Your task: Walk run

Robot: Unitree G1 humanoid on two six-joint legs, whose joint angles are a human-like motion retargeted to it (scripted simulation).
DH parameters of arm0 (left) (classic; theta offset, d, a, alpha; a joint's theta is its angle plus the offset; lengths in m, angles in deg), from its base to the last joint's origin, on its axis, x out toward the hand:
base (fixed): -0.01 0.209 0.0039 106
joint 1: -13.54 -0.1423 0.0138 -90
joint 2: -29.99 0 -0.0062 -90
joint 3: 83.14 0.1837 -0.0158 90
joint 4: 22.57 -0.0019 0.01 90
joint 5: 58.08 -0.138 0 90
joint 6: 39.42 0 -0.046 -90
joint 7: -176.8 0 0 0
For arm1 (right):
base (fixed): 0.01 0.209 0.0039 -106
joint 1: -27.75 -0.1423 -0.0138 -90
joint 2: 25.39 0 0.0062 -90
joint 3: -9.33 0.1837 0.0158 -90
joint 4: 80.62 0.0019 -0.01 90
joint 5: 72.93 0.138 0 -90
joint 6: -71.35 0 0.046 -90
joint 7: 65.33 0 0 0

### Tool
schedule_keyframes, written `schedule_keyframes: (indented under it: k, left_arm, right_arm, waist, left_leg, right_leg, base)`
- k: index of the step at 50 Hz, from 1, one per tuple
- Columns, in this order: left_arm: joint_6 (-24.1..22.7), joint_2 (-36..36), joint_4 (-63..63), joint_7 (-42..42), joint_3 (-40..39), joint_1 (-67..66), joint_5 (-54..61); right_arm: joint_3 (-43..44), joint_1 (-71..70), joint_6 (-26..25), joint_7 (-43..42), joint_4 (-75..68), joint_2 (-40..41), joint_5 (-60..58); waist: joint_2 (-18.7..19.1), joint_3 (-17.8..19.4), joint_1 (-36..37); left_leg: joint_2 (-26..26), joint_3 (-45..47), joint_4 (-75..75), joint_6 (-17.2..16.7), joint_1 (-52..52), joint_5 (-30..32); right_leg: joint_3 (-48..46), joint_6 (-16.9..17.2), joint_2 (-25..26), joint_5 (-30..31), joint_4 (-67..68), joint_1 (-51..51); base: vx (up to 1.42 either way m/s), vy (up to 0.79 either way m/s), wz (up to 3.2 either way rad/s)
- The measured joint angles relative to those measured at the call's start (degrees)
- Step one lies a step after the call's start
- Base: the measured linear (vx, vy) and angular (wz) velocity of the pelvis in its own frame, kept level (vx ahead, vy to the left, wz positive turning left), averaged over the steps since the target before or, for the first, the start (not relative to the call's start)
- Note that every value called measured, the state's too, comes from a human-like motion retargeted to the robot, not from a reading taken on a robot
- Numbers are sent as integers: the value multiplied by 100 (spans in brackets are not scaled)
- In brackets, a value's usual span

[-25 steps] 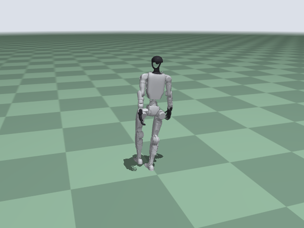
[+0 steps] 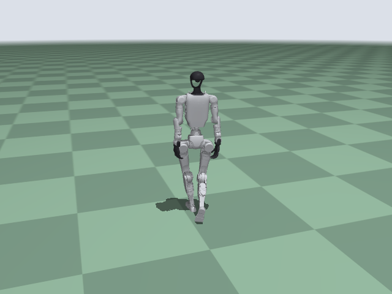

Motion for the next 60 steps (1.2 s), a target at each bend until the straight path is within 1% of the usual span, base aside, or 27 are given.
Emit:
schedule_keyframes:
  k: [2, 5, 8, 10, 13, 15, 17, 19, 22, 24, 26, 28, 30, 32, 33, 37, 39, 42, 44, 47, 49, 51, 53, 55, 57, 58, 60]
  left_arm:
    - [22, -134, 475, -367, 319, 297, 141]
    - [26, -190, 1189, -1036, 777, 705, 36]
    - [-126, 39, 1661, -1491, 1130, 1192, -321]
    - [-252, 282, 1868, -1593, 1394, 1532, -580]
    - [-427, 663, 2061, -1319, 1740, 1962, -1196]
    - [-480, 817, 2124, -968, 1890, 2139, -1676]
    - [-517, 860, 2119, -617, 1951, 2201, -2063]
    - [-534, 826, 2045, -388, 1938, 2163, -2285]
    - [-517, 656, 1789, -334, 1848, 1948, -2369]
    - [-439, 536, 1520, -427, 1739, 1704, -2428]
    - [-230, 390, 1210, -462, 1632, 1467, -2574]
    - [93, 284, 851, -322, 1500, 1240, -2668]
    - [388, 255, 479, -146, 1296, 1005, -2715]
    - [559, 277, 208, -88, 1137, 745, -2763]
    - [622, 286, 124, -79, 1088, 584, -2781]
    - [746, 345, -129, 55, 821, 17, -2918]
    - [798, 394, -232, 140, 695, -229, -2992]
    - [917, 443, -364, 239, 527, -556, -3028]
    - [997, 454, -452, 303, 391, -736, -2997]
    - [1097, 423, -559, 356, 219, -933, -2861]
    - [1151, 359, -575, 286, 167, -1015, -2721]
    - [1201, 251, -575, 161, 96, -1050, -2605]
    - [1180, 96, -546, 23, -99, -1054, -2659]
    - [1053, -90, -322, -163, -399, -1114, -2965]
    - [867, -147, -59, -394, -574, -1202, -3277]
    - [793, -104, 1, -469, -581, -1210, -3318]
    - [788, 48, -61, -485, -596, -1158, -3306]
  right_arm:
    - [87, 94, 11, 100, 140, 22, -31]
    - [156, 222, 174, 31, 244, 54, 120]
    - [231, 232, 149, -16, 197, 93, 306]
    - [274, 191, 63, 31, 121, 137, 449]
    - [266, 161, -23, 231, 33, 196, 574]
    - [261, 162, -47, 357, 38, 208, 513]
    - [234, 158, -65, 384, 51, 179, 367]
    - [197, 135, -108, 316, 31, 122, 224]
    - [252, 115, -233, 130, -26, 23, 54]
    - [325, 143, -336, 41, -45, 17, 52]
    - [426, 100, -496, 108, -45, -8, 159]
    - [416, -32, -724, 306, -45, -73, 317]
    - [364, -234, -939, 427, -45, -152, 419]
    - [301, -532, -943, 350, -45, -252, 504]
    - [259, -678, -869, 273, -45, -308, 522]
    - [67, -1181, -455, 80, 172, -534, 457]
    - [-31, -1322, -282, 73, 433, -645, 433]
    - [-53, -1512, -89, -2, 658, -850, 384]
    - [26, -1624, -32, -87, 646, -980, 358]
    - [211, -1745, -15, -177, 491, -1127, 425]
    - [315, -1762, -15, -177, 387, -1177, 553]
    - [354, -1747, -2, -151, 288, -1165, 705]
    - [362, -1698, 24, -115, 186, -1078, 823]
    - [378, -1634, 45, -38, 94, -914, 824]
    - [355, -1526, 54, 104, 49, -674, 649]
    - [310, -1459, 87, 177, 47, -550, 504]
    - [189, -1245, 212, 237, 53, -286, 119]
  waist:
    - [214, 12, -186]
    - [453, -27, -607]
    - [342, -12, -850]
    - [213, 51, -1019]
    - [78, 185, -1242]
    - [86, 281, -1362]
    - [98, 341, -1411]
    - [100, 324, -1459]
    - [104, 219, -1742]
    - [159, 207, -1813]
    - [176, 238, -1631]
    - [69, 248, -1548]
    - [-94, 195, -1500]
    - [-149, 206, -1524]
    - [-199, 229, -1468]
    - [-336, 343, -903]
    - [-336, 381, -692]
    - [-262, 435, -428]
    - [-211, 461, -242]
    - [-238, 459, -71]
    - [-278, 456, -80]
    - [-322, 485, 95]
    - [-458, 481, 363]
    - [-687, 436, 529]
    - [-912, 309, 620]
    - [-1052, 204, 618]
    - [-1053, -37, 530]
  left_leg:
    - [-2, -268, -65, 19, 262, -89]
    - [-94, -831, -138, 59, 577, -204]
    - [-346, -1158, -126, 67, 828, -350]
    - [-527, -1407, -90, 67, 1036, -457]
    - [-674, -1733, -13, 67, 1464, -624]
    - [-661, -1884, 36, 67, 1745, -679]
    - [-634, -1927, 102, 67, 1983, -673]
    - [-646, -1946, 212, 67, 2127, -547]
    - [-718, -2110, 643, 16, 2194, 42]
    - [-674, -2099, 1282, -140, 2075, 953]
    - [-628, -1769, 2217, -424, 1656, 2052]
    - [-442, -1116, 3218, -644, 1100, 2878]
    - [-153, -339, 3854, -462, 643, 3242]
    - [97, 110, 4318, -167, 183, 2384]
    - [192, 360, 4420, -57, -7, 2131]
    - [-350, 81, 4061, -491, -964, 1464]
    - [-313, 137, 3361, -553, -1230, 1149]
    - [-8, 653, 1849, -474, -1357, 1037]
    - [78, 1071, 763, -616, -1358, 1011]
    - [-311, 1231, -636, -964, -1356, 731]
    - [-522, 1223, -1038, -988, -1367, 570]
    - [-462, 1487, -886, -1009, -1325, 538]
    - [-357, 1644, -514, -863, -1221, 419]
    - [-320, 2000, -328, -453, -1021, 153]
    - [-547, 1486, -392, 67, -900, 464]
    - [-480, 1450, -315, 67, -832, 327]
    - [-208, 1318, 54, 67, -847, 33]
  right_leg:
    - [-315, -362, -291, -778, 149, -405]
    - [-898, -840, -934, -1764, -115, -963]
    - [-989, -750, -1302, -1885, -1256, -1322]
    - [-998, -823, -1482, -1868, -2057, -1509]
    - [-356, -994, -1424, -2142, -3185, -1814]
    - [279, -784, -1300, -2293, -3785, -1963]
    - [747, -428, -1252, -2344, -4101, -1990]
    - [760, -474, -1284, -2263, -3922, -1977]
    - [316, -512, -1521, -1850, -3472, -1854]
    - [180, -612, -1581, -1853, -3304, -1592]
    - [176, -649, -1665, -2137, -3082, -1392]
    - [-129, -788, -1815, -2248, -3125, -1150]
    - [-315, -946, -1890, -2381, -3195, -929]
    - [-612, -991, -1914, -2512, -3263, -683]
    - [-694, -993, -1920, -2541, -3326, -555]
    - [-773, -1073, -1658, -2699, -3587, -141]
    - [-917, -1076, -1487, -2826, -3691, 72]
    - [-1177, -1062, -1158, -3046, -3828, 430]
    - [-1296, -1043, -901, -3206, -3901, 682]
    - [-1513, -945, -630, -3415, -4001, 1032]
    - [-1729, -826, -518, -3464, -4017, 1233]
    - [-1708, -712, -411, -3401, -3945, 1412]
    - [-1541, -571, -408, -3221, -3813, 1536]
    - [-1442, -345, -491, -2830, -3635, 1610]
    - [-1694, -134, -600, -2013, -3396, 1701]
    - [-1734, -93, -658, -1501, -3199, 1667]
    - [-1227, 31, -546, -384, -2526, 1396]
  base:
    - [71, 5, 88]
    - [68, -1, 140]
    - [68, -19, 112]
    - [64, -29, 124]
    - [76, -33, 124]
    - [76, -28, 111]
    - [82, -34, 86]
    - [79, -34, 84]
    - [80, -31, 162]
    - [86, -51, 120]
    - [71, -43, 60]
    - [68, -40, 76]
    - [62, -36, 77]
    - [62, -38, 97]
    - [64, -41, 56]
    - [55, -35, -1]
    - [59, -33, 33]
    - [65, -28, 48]
    - [68, -27, 35]
    - [69, -27, 67]
    - [83, -25, 95]
    - [80, -22, 8]
    - [82, -21, -48]
    - [100, -25, -25]
    - [113, -49, -14]
    - [126, -53, -10]
    - [123, -19, 26]
